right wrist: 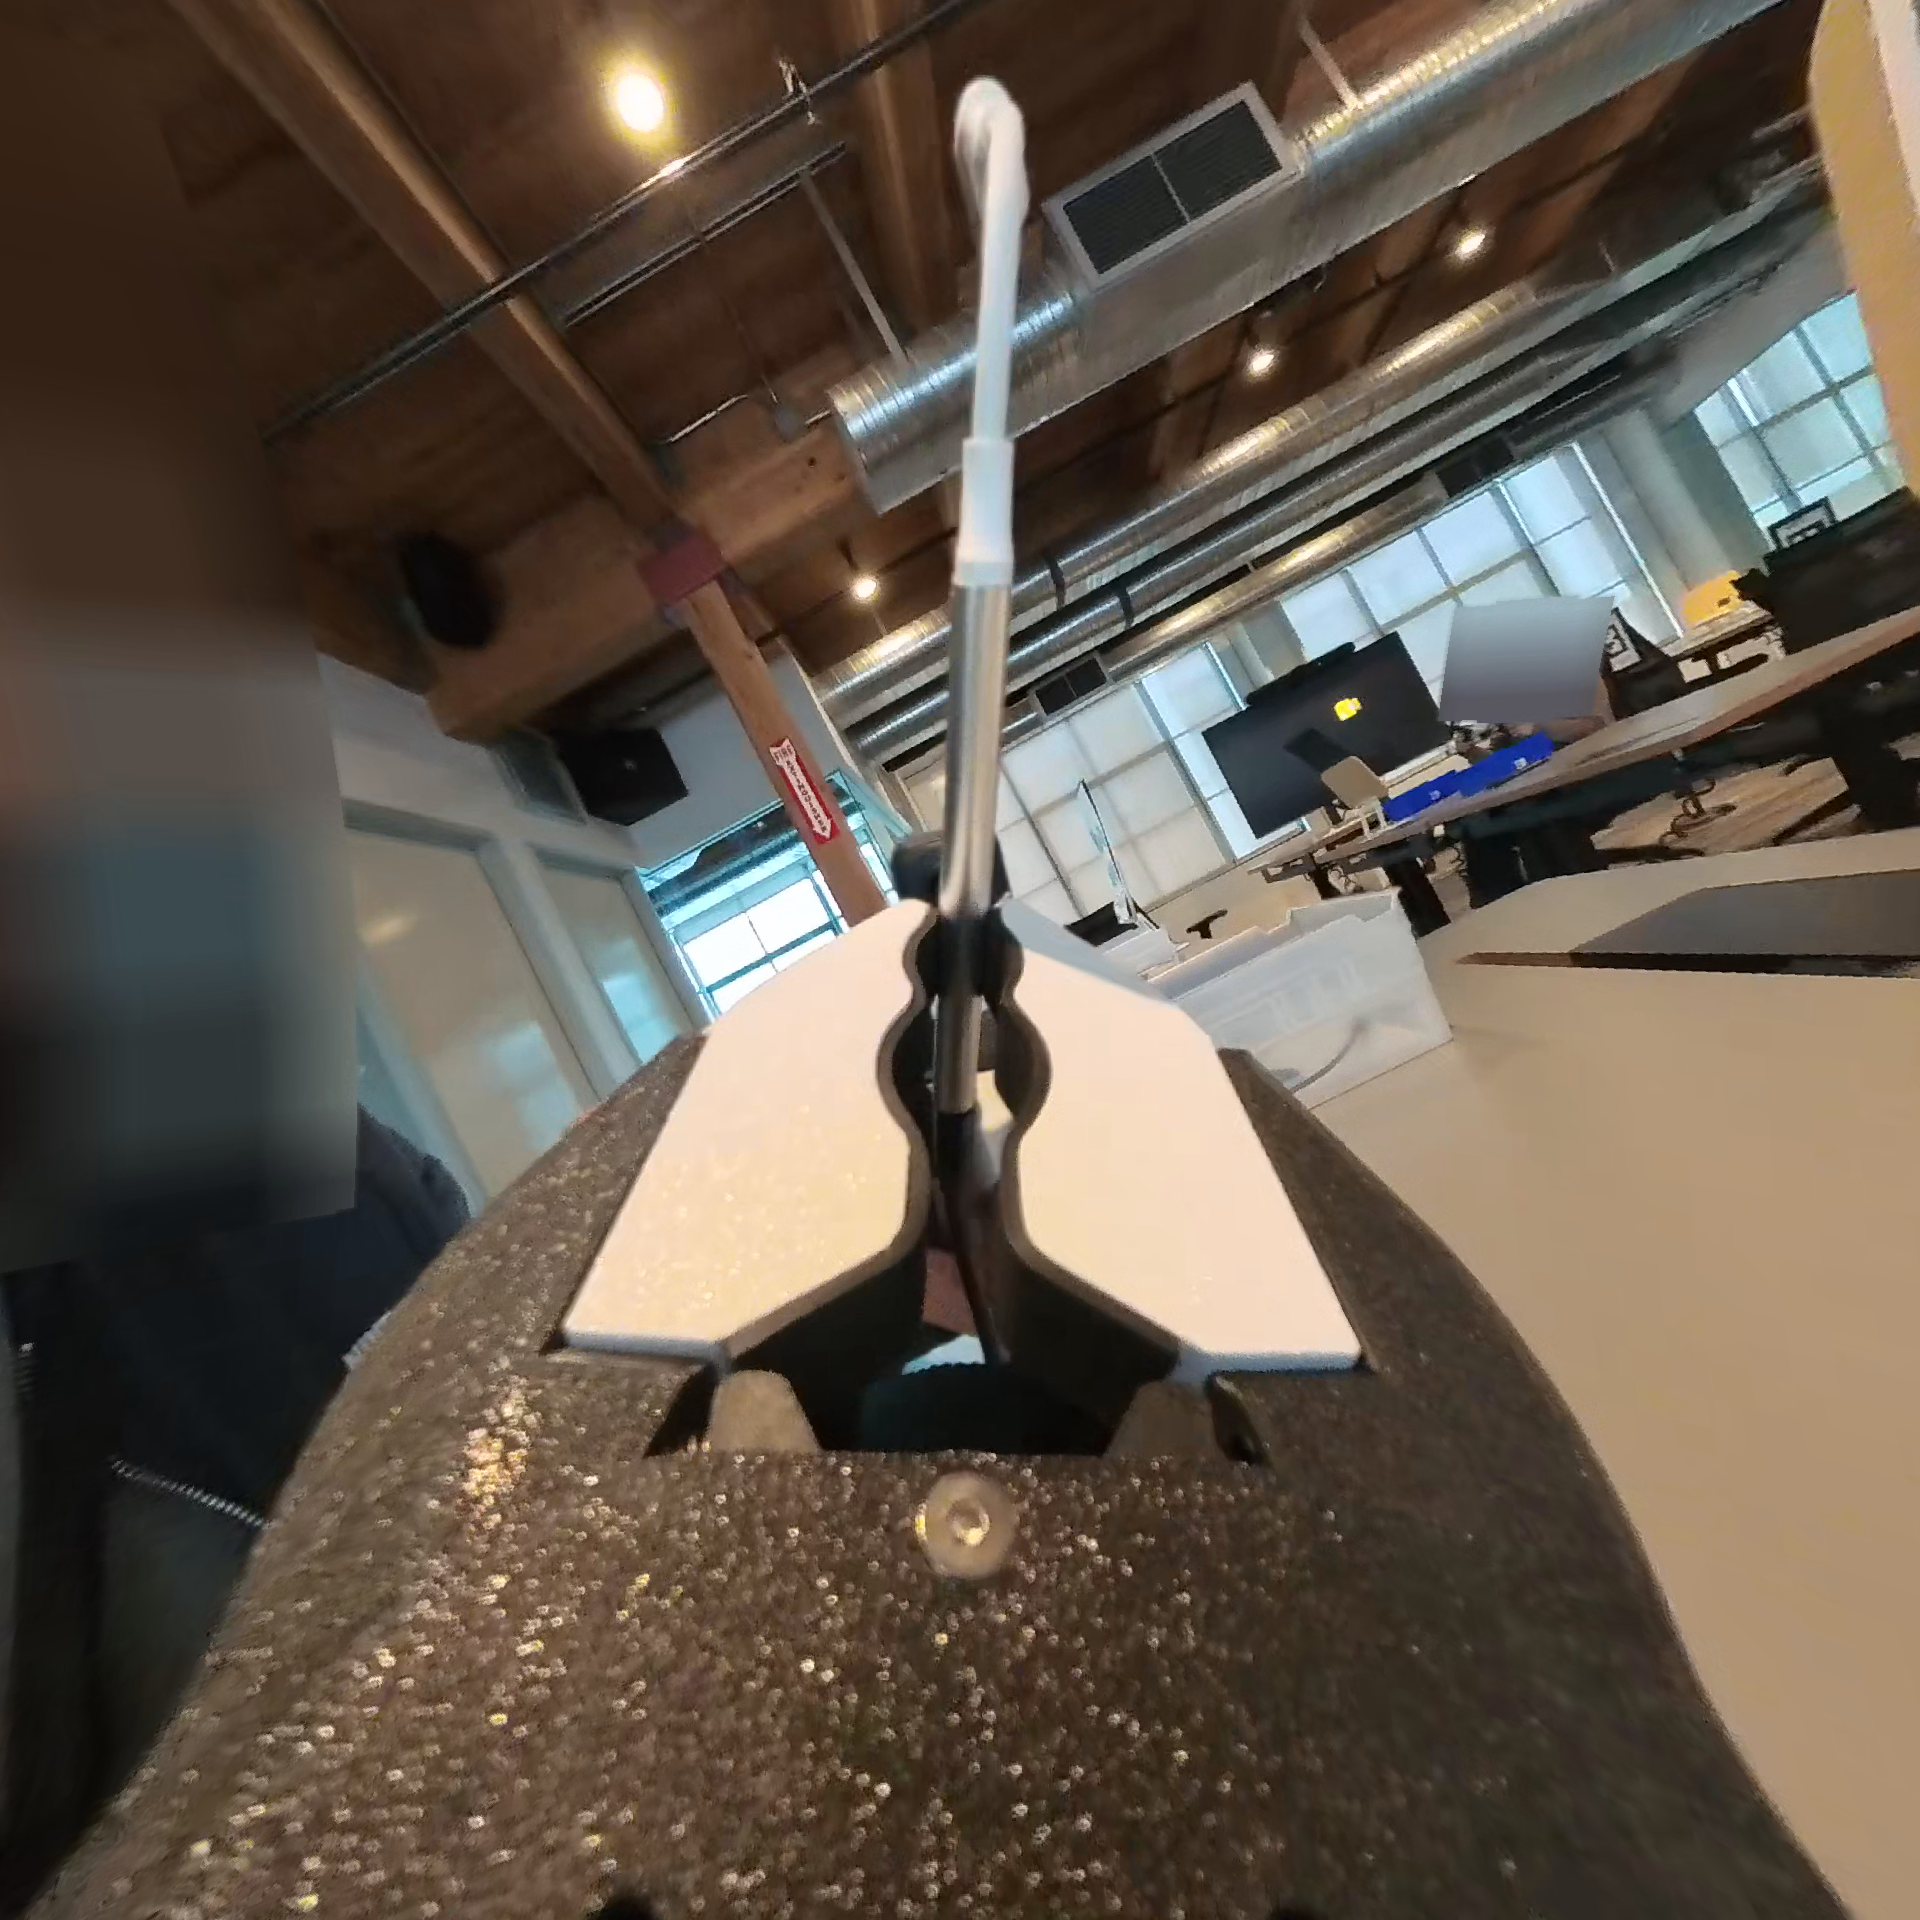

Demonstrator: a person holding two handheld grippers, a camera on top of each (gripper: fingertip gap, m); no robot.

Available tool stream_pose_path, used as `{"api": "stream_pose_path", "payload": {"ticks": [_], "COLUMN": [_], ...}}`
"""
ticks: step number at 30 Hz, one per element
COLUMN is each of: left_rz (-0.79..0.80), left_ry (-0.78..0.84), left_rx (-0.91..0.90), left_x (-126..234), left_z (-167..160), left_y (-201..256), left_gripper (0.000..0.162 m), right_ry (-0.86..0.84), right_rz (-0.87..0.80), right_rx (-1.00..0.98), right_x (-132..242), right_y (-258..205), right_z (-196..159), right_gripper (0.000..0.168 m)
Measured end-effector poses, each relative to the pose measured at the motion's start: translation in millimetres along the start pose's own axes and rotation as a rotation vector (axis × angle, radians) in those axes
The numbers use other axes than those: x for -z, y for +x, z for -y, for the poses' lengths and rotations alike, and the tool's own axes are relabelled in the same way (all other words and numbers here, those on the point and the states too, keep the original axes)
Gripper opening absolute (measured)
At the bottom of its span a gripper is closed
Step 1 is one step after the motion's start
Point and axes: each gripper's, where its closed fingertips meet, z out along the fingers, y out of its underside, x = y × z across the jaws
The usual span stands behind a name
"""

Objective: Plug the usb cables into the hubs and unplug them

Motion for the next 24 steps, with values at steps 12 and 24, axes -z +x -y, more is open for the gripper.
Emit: {"api": "stream_pose_path", "payload": {"ticks": [12,24], "left_rz": [0.078,0.057], "left_ry": [-0.12,-0.135], "left_rx": [0.029,0.065], "left_x": [-21.8,-20.0], "left_z": [-41.9,-47.6], "left_y": [-6.4,-6.3], "left_gripper": [0.017,0.008], "right_ry": [-0.024,-0.08], "right_rz": [-0.047,-0.106], "right_rx": [0.057,0.158], "right_x": [-3.4,-4.1], "right_y": [2.8,6.9], "right_z": [-12.1,-18.7], "right_gripper": [0.007,0.007]}}
